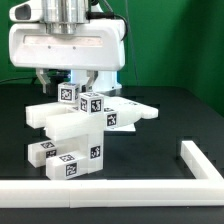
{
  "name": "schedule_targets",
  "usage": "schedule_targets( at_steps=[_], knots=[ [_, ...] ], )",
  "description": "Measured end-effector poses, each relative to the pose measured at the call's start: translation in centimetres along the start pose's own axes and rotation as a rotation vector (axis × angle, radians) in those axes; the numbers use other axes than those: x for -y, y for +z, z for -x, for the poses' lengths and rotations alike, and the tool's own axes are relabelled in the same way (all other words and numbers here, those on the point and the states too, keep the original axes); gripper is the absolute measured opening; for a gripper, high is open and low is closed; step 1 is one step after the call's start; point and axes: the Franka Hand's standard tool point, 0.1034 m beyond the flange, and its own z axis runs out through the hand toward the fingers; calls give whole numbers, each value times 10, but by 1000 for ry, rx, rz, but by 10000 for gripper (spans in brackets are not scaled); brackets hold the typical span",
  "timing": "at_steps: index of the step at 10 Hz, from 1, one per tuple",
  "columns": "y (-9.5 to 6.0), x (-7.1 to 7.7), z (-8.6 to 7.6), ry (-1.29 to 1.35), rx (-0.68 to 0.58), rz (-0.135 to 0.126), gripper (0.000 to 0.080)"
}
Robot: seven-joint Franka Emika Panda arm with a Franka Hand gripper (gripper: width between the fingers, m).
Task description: Assemble chair
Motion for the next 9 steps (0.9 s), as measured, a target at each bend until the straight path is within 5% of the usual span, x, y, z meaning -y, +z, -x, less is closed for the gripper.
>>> schedule_targets(
  at_steps=[1, 2, 3, 9],
  knots=[
    [0, 0, 0, 34, 0, 0, 386],
    [0, 1, 0, 123, 0, -2, 386],
    [0, 1, 0, 171, 0, -3, 278],
    [2, 2, 0, 827, 2, -10, 276]
  ],
)
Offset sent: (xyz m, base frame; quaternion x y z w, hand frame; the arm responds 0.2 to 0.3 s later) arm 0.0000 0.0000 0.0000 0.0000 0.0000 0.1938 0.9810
